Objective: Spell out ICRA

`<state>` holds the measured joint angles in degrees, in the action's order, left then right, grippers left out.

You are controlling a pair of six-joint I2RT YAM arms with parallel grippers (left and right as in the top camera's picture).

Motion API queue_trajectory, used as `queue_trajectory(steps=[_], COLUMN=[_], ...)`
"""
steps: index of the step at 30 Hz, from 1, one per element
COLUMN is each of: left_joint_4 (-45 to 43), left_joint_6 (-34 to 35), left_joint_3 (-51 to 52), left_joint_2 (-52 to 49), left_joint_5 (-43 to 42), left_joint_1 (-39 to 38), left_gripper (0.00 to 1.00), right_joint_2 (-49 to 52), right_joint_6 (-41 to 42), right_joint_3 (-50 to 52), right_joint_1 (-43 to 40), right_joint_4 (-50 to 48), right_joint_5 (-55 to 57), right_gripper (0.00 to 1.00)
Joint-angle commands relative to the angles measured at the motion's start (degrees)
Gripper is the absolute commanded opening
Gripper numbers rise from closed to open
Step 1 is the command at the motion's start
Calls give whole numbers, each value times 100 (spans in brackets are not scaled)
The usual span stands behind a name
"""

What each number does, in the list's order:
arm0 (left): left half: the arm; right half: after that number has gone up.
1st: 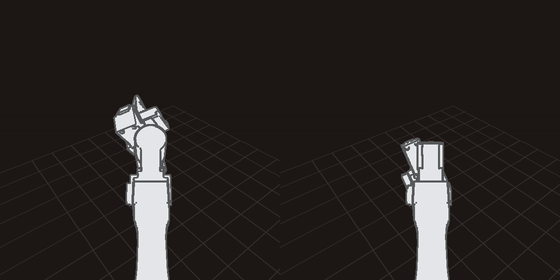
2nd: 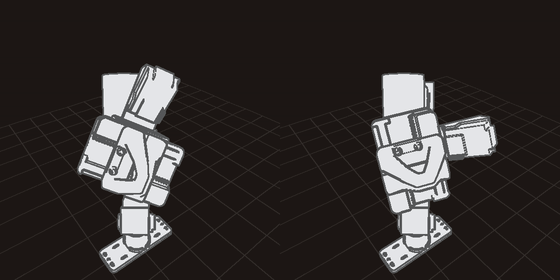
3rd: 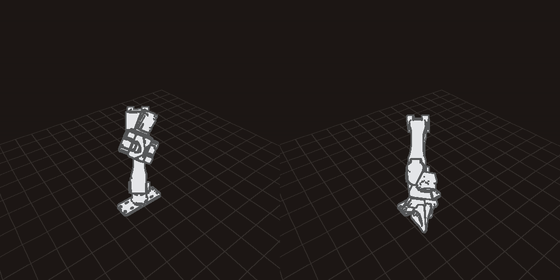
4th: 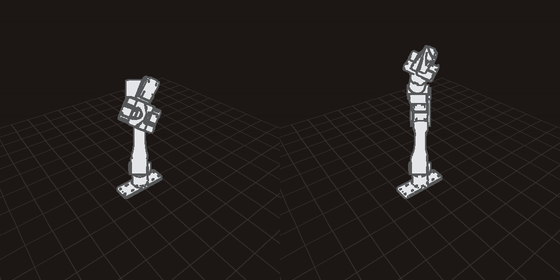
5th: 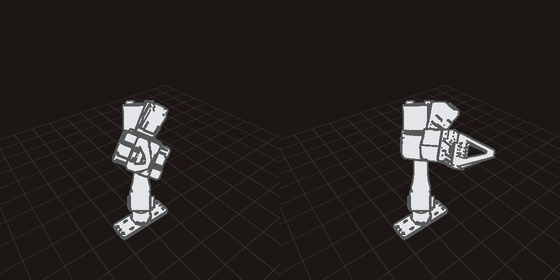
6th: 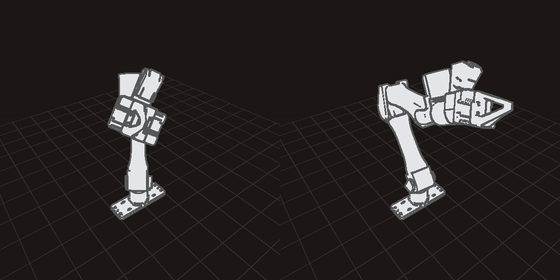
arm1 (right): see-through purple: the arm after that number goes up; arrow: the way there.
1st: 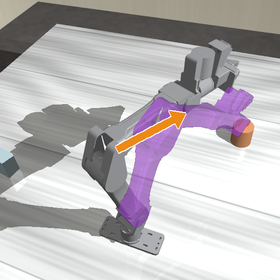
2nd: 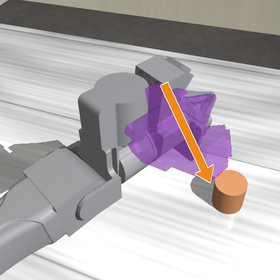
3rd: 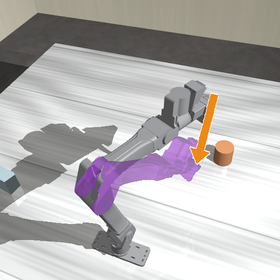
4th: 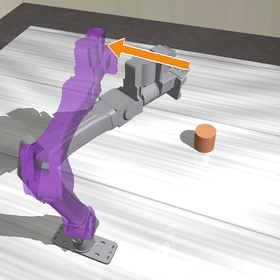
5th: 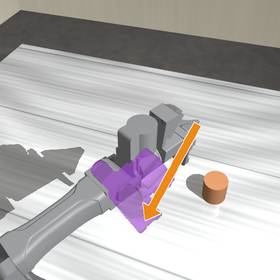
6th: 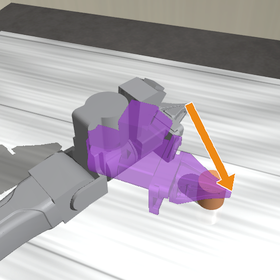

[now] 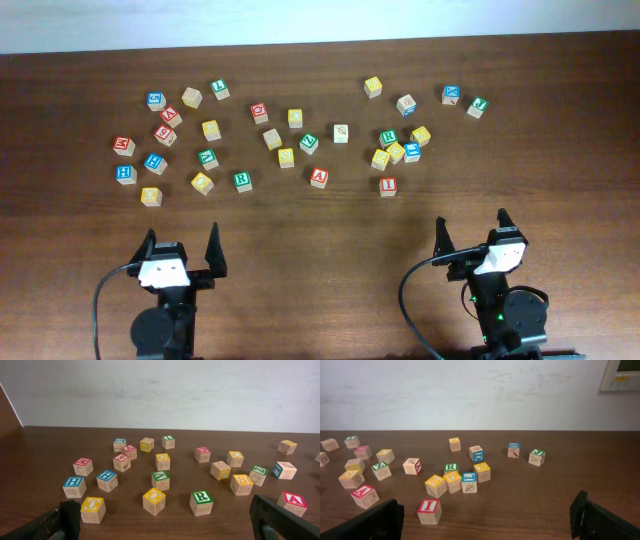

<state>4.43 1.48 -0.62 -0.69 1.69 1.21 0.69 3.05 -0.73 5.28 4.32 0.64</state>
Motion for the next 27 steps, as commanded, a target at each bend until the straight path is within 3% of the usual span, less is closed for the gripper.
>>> queue_trajectory(steps=[1, 18, 22, 27], left_joint_4=[37, 11, -116, -1021], left_joint_6=[-70, -66, -66, -66], left_joint_3=[11, 11, 9, 9], left_joint_2=[22, 22, 22, 22], left_joint_5=[-105, -177, -1279, -2028], left_joint_1=[31, 31, 31, 31], left_gripper=[99, 99, 99, 99], right_joint_2=[-48, -48, -48, -48], right_joint_6=[17, 17, 17, 17], right_joint_3=[42, 42, 42, 42], right_joint_1=[-44, -44, -44, -44], right_joint_4=[22, 22, 22, 22], right_joint_5=[92, 92, 92, 92], right_gripper=[98, 98, 98, 98])
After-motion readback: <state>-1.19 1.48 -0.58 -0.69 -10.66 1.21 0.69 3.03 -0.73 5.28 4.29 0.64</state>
